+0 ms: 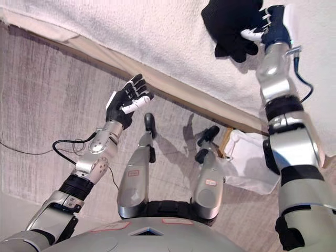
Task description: Put the clothes on the bed into the basket.
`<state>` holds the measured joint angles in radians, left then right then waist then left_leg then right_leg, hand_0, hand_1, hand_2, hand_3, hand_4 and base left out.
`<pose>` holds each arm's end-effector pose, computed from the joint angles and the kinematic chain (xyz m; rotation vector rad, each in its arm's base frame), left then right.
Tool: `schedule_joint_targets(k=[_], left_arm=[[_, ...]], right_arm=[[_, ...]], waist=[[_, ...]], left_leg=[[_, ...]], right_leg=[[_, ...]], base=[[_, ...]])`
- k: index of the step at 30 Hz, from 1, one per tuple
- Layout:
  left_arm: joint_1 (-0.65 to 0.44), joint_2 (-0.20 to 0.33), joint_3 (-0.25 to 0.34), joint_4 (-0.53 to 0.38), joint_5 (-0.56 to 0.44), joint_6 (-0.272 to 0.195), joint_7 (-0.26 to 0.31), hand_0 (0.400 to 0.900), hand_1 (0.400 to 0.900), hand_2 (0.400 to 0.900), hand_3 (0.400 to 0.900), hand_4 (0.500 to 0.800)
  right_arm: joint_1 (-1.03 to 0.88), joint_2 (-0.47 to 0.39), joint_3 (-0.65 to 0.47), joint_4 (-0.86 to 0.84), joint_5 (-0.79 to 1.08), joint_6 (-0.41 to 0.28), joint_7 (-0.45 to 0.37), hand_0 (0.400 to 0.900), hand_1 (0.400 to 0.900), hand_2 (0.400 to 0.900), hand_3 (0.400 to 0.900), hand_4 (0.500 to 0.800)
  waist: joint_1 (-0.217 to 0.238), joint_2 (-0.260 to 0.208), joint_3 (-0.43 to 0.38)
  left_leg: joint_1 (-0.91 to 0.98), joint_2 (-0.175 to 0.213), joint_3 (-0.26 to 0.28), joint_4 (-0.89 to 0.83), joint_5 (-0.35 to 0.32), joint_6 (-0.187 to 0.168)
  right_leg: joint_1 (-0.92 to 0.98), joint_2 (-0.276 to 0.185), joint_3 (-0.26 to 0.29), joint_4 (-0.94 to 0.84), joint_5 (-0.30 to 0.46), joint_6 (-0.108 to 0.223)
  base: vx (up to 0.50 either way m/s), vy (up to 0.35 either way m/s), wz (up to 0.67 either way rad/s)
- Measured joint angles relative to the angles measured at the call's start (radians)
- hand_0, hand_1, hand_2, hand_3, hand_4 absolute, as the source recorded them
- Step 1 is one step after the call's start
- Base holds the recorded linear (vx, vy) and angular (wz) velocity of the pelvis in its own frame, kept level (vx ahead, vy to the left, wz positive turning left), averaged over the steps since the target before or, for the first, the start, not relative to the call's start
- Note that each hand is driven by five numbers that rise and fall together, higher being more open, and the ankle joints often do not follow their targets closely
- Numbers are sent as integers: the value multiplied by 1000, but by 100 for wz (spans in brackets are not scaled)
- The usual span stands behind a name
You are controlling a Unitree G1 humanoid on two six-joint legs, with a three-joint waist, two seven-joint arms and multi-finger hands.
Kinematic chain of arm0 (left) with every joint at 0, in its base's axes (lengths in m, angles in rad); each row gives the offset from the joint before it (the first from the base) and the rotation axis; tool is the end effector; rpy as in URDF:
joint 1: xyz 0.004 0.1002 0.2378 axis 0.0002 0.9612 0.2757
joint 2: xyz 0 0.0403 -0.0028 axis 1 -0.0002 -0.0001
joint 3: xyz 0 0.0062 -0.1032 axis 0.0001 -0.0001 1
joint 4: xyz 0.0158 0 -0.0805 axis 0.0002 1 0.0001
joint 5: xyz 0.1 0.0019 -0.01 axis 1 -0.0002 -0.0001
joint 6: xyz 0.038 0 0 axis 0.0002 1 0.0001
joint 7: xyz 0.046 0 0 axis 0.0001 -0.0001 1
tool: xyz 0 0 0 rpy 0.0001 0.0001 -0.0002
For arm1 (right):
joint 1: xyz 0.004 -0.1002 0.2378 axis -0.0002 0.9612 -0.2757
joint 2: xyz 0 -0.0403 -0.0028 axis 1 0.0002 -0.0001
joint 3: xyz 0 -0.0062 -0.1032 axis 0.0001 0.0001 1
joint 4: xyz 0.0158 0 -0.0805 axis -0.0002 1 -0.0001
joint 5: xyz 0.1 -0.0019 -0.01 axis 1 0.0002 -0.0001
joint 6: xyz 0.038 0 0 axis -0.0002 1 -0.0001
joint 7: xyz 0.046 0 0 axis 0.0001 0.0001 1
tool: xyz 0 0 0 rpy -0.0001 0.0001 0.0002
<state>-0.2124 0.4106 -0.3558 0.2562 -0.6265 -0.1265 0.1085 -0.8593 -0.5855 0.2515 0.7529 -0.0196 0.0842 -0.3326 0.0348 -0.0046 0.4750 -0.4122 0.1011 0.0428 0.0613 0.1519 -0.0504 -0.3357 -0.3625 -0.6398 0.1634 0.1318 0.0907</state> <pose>0.2355 0.1712 0.0393 -0.1464 0.0802 -0.1368 0.3405 -0.2349 0.1622 -0.6835 -0.1067 -0.3867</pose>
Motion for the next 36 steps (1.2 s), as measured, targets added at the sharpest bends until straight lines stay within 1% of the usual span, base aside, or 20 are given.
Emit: schedule_joint_targets(k=[3, 4, 5, 8, 10, 14, 16, 19, 21, 22, 23, 25, 27, 28, 29, 31, 34, 36], left_arm=[[23, 0, 6, -2, 1, 3, -3, 900, 900, 900, 900, 800], [28, 0, 11, -2, 2, 5, -4, 900, 900, 900, 900, 800], [43, 1, 17, -3, 3, 6, -8, 900, 900, 900, 900, 800], [82, 3, 31, -17, 5, 12, -27, 900, 900, 900, 900, 800], [120, 3, 44, -38, 15, 15, -35, 900, 900, 900, 900, 800], [178, 3, 70, -40, 39, 27, -67, 900, 900, 900, 900, 800], [220, 3, 86, -40, 44, 29, -75, 900, 900, 900, 900, 800], [252, 2, 102, -40, 45, 34, -84, 900, 900, 900, 900, 800], [272, 2, 114, -40, 54, 43, -91, 900, 900, 900, 900, 800], [279, 3, 115, -40, 63, 44, -95, 900, 900, 900, 900, 800], [282, 2, 115, -40, 67, 48, -102, 900, 900, 900, 900, 800], [296, 1, 115, -41, 74, 50, -114, 900, 900, 900, 900, 800], [311, 1, 116, -40, 81, 52, -120, 900, 900, 900, 900, 800], [313, -2, 116, -40, 84, 61, -122, 900, 900, 900, 900, 800], [318, -4, 117, -40, 84, 62, -124, 900, 900, 900, 900, 800], [331, -8, 120, -40, 85, 64, -126, 900, 900, 900, 900, 800], [341, -16, 124, -40, 102, 72, -135, 900, 900, 900, 900, 800], [346, -18, 128, -40, 103, 72, -142, 900, 900, 900, 900, 800]], right_arm=[[211, 21, -109, -189, -44, -9, -11, 400, 400, 400, 400, 500], [270, 34, -145, -228, -60, -13, -15, 400, 400, 400, 400, 500], [330, 50, -181, -257, -75, -13, -17, 400, 400, 400, 400, 500], [466, 66, -254, -283, -86, -10, -30, 400, 400, 400, 400, 500], [539, 85, -307, -302, -105, -9, -31, 400, 400, 400, 400, 500], [650, 100, -382, -328, -114, -9, -32, 400, 400, 400, 400, 500], [709, 100, -412, -330, -115, -9, -32, 400, 400, 400, 400, 500], [774, 100, -466, -331, -116, -8, -34, 400, 400, 400, 400, 500], [802, 102, -495, -331, -121, -7, -34, 400, 400, 400, 400, 500], [815, 102, -502, -331, -124, -6, -37, 400, 400, 400, 400, 500], [837, 103, -515, -331, -136, -6, -38, 400, 400, 400, 400, 500], [868, 104, -534, -330, -161, -3, -40, 400, 400, 400, 400, 500], [904, 110, -562, -330, -190, 4, -43, 400, 400, 400, 400, 500], [924, 113, -579, -331, -192, 5, -46, 400, 400, 400, 400, 500], [945, 124, -598, -331, -196, 9, -47, 400, 400, 400, 400, 500], [979, 141, -620, -330, -196, 28, -49, 400, 400, 400, 400, 500], [1036, 173, -648, -330, -202, 37, -49, 400, 400, 400, 400, 500], [1067, 196, -656, -319, -202, 46, -48, 400, 400, 400, 400, 500]], waist=[[-1, -4, -2], [-3, -6, -3], [-5, -9, -5], [-7, -20, -19], [-24, -34, -58], [-46, -60, -127], [-60, -67, -194], [-71, -73, -249], [-86, -70, -286], [-93, -69, -297], [-102, -72, -307], [-108, -69, -325], [-118, -67, -331], [-118, -64, -335], [-115, -62, -344], [-139, -59, -359], [-150, -50, -373], [-169, -44, -381]], left_leg=[[63, -4, 5, -15, -10, 3], [84, -4, 10, -21, -16, -4], [105, -6, 14, -27, -22, 1], [161, -10, 28, -47, -26, -2], [173, -14, 38, -60, -27, -2], [243, -22, 78, -90, -35, -7], [271, -23, 96, -112, -40, -10], [332, -21, 128, -138, -43, -12], [346, -21, 135, -143, -50, -17], [353, -22, 136, -143, -53, -18], [364, -22, 150, -143, -59, -20], [374, -22, 158, -143, -65, -20], [394, -23, 181, -143, -75, -20], [400, -23, 187, -144, -80, -23], [401, -24, 195, -144, -84, -24], [403, -24, 201, -144, -86, -24], [415, -24, 209, -144, -88, -24], [421, -27, 210, -144, -90, -23]], right_leg=[[60, 0, -1, -15, 0, 0], [78, 0, 1, -20, 0, 1], [96, 0, 3, -26, -1, 1], [146, 4, 8, -54, 4, 9], [152, 5, 16, -70, 11, 18], [192, 6, 48, -105, 23, 35], [204, 11, 59, -125, 28, 42], [232, 19, 86, -137, 29, 42], [242, 21, 93, -144, 28, 42], [248, 21, 94, -147, 28, 42], [250, 23, 101, -151, 29, 42], [259, 24, 109, -158, 30, 46], [262, 25, 128, -161, 32, 48], [261, 25, 139, -164, 33, 50], [261, 26, 144, -169, 35, 53], [262, 27, 149, -175, 37, 56], [262, 27, 163, -175, 37, 57], [267, 25, 164, -175, 37, 57]], base=[[83, 15, -5], [76, 24, -10], [90, 28, -14], [57, 33, -17], [43, 39, -24], [43, 32, -26], [31, 33, -30], [22, 23, -26], [21, 21, -24], [-3, 15, -26], [-12, 12, -27], [-17, 19, -29], [-9, 18, -21], [-1, 12, -13], [4, 12, -13], [5, 9, -10], [-7, 7, -10], [-19, 10, -13]])
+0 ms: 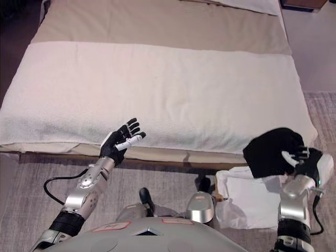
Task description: Put the clothes on the bed into the basket.
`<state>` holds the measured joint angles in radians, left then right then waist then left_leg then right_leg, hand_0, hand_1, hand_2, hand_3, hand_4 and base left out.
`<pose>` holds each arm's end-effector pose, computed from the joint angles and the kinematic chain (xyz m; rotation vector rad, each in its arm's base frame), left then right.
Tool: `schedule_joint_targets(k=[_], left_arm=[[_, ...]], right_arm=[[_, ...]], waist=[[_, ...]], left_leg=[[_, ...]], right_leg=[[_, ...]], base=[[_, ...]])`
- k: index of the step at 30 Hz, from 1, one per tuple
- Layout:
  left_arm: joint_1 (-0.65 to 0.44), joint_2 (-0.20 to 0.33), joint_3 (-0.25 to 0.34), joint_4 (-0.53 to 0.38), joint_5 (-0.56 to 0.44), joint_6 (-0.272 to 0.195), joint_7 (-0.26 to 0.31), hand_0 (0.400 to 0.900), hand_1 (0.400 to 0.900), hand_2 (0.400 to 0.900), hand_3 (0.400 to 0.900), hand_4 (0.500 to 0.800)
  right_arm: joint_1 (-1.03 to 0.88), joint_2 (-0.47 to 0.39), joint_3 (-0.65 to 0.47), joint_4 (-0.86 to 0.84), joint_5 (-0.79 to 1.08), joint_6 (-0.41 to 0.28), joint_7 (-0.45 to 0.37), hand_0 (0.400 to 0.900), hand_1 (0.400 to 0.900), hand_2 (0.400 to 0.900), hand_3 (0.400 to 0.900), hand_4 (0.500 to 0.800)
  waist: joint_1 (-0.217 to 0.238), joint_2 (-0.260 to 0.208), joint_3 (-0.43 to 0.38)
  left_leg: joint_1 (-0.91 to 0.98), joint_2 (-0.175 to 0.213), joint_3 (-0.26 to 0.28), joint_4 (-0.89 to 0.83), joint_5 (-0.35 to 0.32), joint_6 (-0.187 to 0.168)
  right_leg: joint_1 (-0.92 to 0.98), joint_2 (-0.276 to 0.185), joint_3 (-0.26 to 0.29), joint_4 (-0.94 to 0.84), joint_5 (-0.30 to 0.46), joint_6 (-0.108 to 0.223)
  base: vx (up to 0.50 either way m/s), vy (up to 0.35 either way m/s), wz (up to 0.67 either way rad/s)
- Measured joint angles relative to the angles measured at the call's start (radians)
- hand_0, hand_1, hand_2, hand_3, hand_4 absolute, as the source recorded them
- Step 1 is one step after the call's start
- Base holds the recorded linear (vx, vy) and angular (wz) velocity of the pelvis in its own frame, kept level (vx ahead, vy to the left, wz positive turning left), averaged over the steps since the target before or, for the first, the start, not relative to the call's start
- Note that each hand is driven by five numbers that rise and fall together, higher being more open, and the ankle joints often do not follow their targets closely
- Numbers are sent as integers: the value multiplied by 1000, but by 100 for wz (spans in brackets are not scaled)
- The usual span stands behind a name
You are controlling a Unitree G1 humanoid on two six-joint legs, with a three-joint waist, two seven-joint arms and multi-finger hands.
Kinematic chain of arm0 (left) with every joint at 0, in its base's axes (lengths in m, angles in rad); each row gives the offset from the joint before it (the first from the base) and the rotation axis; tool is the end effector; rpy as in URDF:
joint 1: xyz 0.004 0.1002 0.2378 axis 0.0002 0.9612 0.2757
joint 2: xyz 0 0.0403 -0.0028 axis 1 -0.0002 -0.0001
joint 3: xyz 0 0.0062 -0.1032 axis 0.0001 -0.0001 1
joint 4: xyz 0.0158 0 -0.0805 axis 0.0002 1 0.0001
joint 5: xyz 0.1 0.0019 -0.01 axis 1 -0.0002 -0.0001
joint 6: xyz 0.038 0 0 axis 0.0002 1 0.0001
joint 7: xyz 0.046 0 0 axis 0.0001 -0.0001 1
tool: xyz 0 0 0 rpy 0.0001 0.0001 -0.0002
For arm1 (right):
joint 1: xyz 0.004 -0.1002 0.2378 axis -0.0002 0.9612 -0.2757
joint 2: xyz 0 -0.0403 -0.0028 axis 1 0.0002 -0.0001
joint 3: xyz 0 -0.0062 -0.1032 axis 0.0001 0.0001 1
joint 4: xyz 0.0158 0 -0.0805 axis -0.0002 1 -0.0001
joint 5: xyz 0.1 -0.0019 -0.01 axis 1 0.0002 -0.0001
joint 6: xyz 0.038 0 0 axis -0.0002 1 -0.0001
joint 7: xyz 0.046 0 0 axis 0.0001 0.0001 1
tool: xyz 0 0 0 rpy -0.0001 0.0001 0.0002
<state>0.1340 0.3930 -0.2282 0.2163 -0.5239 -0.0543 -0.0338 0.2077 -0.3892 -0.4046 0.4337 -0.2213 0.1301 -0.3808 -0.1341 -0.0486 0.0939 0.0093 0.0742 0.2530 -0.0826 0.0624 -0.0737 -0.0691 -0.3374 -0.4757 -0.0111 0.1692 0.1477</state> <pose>0.1588 0.2033 -0.0137 -0.1253 0.3642 -0.0955 0.1034 -0.3249 -0.0159 -0.6570 0.6324 -0.8355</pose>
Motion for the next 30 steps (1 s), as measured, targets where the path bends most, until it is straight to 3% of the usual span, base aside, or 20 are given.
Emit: schedule_joint_targets(k=[6, 15, 29, 30], left_arm=[[-1, 0, 0, 0, 4, 2, -12, 900, 900, 900, 900, 800], [-1, 0, -1, 0, 9, 4, -29, 900, 900, 900, 900, 800], [-1, 2, -23, 0, 9, 8, -43, 900, 900, 900, 900, 800], [-1, 2, -23, 0, 9, 8, -43, 900, 900, 900, 900, 800]], right_arm=[[7, 11, 0, 227, 40, -3, 1, 400, 400, 400, 400, 500], [-24, -10, 1, 453, 178, -5, 2, 400, 400, 400, 400, 500], [-155, -253, -34, 735, 357, -36, 19, 400, 400, 400, 400, 500], [-158, -263, -34, 757, 366, -36, 19, 590, 590, 590, 590, 614]], waist=[[-2, 20, -19], [-27, 54, -39], [-17, 62, -44], [-18, 63, -45]], left_leg=[[27, -12, 30, -10, -11, 7], [37, -28, 31, -11, -15, 9], [36, -32, 18, -11, -14, 7], [36, -32, 18, -11, -14, 6]], right_leg=[[4, -11, 34, -3, 3, 6], [27, -24, 30, -34, 10, 29], [58, -22, -1, -69, 26, 41], [59, -22, -2, -70, 26, 41]], base=[[-17, 16, -7], [0, -3, 0], [14, -36, 5], [10, -33, 5]])
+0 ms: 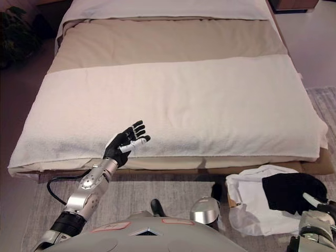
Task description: Put the clothes on the bed into the basket.
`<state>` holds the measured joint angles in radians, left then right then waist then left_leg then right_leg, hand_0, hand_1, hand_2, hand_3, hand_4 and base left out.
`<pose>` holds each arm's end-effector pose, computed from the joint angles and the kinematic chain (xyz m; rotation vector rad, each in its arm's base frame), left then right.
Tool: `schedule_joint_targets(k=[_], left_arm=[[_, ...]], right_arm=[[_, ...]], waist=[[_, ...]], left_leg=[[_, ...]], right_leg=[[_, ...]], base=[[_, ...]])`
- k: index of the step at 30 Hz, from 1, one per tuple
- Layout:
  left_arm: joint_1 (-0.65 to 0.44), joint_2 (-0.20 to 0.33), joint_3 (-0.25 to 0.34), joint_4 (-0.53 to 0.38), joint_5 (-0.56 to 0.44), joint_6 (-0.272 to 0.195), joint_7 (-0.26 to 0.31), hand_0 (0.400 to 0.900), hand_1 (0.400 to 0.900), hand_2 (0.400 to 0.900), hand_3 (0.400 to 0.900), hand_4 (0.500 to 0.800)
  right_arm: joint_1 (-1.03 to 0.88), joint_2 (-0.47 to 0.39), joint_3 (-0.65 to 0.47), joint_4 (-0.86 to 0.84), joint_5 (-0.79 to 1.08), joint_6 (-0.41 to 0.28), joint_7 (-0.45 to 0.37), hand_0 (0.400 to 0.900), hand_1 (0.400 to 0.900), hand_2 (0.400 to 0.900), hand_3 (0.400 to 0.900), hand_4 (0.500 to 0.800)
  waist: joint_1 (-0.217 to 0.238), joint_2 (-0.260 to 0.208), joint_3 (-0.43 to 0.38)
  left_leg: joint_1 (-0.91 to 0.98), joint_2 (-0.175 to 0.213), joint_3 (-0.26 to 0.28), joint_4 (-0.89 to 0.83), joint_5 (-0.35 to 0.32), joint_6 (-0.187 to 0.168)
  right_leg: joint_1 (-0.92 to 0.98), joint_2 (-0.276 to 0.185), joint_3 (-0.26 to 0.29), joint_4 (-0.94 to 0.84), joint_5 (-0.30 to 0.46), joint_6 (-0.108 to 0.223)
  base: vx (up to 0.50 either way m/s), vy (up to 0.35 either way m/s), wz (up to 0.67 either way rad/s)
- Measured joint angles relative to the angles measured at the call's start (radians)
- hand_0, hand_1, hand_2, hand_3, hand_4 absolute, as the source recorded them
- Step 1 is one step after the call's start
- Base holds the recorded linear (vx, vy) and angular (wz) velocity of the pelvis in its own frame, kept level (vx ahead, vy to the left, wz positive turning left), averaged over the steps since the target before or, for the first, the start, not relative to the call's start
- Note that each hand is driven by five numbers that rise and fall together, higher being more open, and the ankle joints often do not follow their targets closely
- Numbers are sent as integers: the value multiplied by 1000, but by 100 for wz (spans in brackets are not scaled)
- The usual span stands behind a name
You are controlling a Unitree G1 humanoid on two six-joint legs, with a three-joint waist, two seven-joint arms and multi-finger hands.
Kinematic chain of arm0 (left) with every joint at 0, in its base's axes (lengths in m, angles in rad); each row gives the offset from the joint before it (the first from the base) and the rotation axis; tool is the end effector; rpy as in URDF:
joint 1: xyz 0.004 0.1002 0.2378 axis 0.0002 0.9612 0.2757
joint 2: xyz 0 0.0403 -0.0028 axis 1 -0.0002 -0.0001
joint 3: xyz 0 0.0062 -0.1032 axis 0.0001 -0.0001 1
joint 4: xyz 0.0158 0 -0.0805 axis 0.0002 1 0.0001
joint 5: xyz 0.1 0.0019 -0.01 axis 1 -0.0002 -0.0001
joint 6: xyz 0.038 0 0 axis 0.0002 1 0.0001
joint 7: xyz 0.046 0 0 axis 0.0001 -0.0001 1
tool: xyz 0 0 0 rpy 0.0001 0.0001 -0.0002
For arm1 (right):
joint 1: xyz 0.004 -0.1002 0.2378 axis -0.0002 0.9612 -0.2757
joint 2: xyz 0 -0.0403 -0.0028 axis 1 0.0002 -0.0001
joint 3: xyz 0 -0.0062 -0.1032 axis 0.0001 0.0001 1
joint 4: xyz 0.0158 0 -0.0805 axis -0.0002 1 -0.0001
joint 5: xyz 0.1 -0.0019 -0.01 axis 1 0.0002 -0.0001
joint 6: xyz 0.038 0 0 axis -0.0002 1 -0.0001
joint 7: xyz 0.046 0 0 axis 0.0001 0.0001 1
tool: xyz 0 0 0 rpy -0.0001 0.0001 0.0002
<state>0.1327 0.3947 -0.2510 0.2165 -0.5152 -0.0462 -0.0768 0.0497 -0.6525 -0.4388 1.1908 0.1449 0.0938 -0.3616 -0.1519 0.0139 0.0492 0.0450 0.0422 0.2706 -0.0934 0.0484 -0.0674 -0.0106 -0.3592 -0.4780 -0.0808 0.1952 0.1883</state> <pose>0.1579 0.1996 -0.0153 -0.1227 0.3787 -0.1613 0.0508 -0.3894 -0.0307 -0.3572 1.0494 -1.1588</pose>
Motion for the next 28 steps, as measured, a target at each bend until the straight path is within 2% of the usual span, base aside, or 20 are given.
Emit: schedule_joint_targets(k=[1, 3, 7, 17, 23, 28], left_arm=[[0, 0, 0, 0, 0, 0, 0, 900, 900, 900, 900, 800], [0, 0, 0, 0, 0, 0, 1, 900, 900, 900, 900, 800], [-7, -2, -1, 1, 0, 0, 4, 900, 900, 900, 900, 800], [-9, -1, -1, 1, -1, 0, 27, 900, 900, 900, 900, 800], [-9, -1, 0, 1, -1, 0, 37, 900, 900, 900, 900, 800], [-9, -1, 1, 1, -1, 0, 47, 900, 900, 900, 900, 800]], right_arm=[[-4, -7, 0, 17, 9, 0, 2, 900, 900, 900, 900, 800], [-8, -8, -25, 21, 36, 0, 9, 900, 900, 900, 900, 800], [-9, -1, 1, 22, 44, -1, 11, 900, 900, 900, 900, 800], [-23, 8, 5, -5, 44, -11, 10, 900, 900, 900, 900, 800], [-22, 58, 32, -83, 43, -13, 7, 900, 900, 900, 900, 800], [-23, 103, 62, -218, 40, -14, -8, 900, 900, 900, 900, 800]], waist=[[1, 0, 0], [2, 1, -1], [18, 2, -1], [21, -6, 3], [20, -31, 7], [20, -51, 8]], left_leg=[[0, 0, -2, 0, 0, 0], [1, -1, -10, 0, -2, -2], [6, 0, -8, 0, -6, -3], [7, 1, -9, 0, -7, -3], [10, 4, -7, 0, -7, -3], [12, 5, -1, 0, -7, -3]], right_leg=[[3, 0, -3, -1, 0, 0], [7, 0, -9, -1, 0, 0], [9, 0, -4, 0, 0, 0], [10, 2, -5, 1, 0, 0], [11, 6, -3, 1, 0, 0], [13, 7, -1, 3, 1, 0]], base=[[12, -30, 2], [7, -16, 0], [0, 0, 0], [0, 0, 0], [0, 0, 0], [-3, 2, -1]])
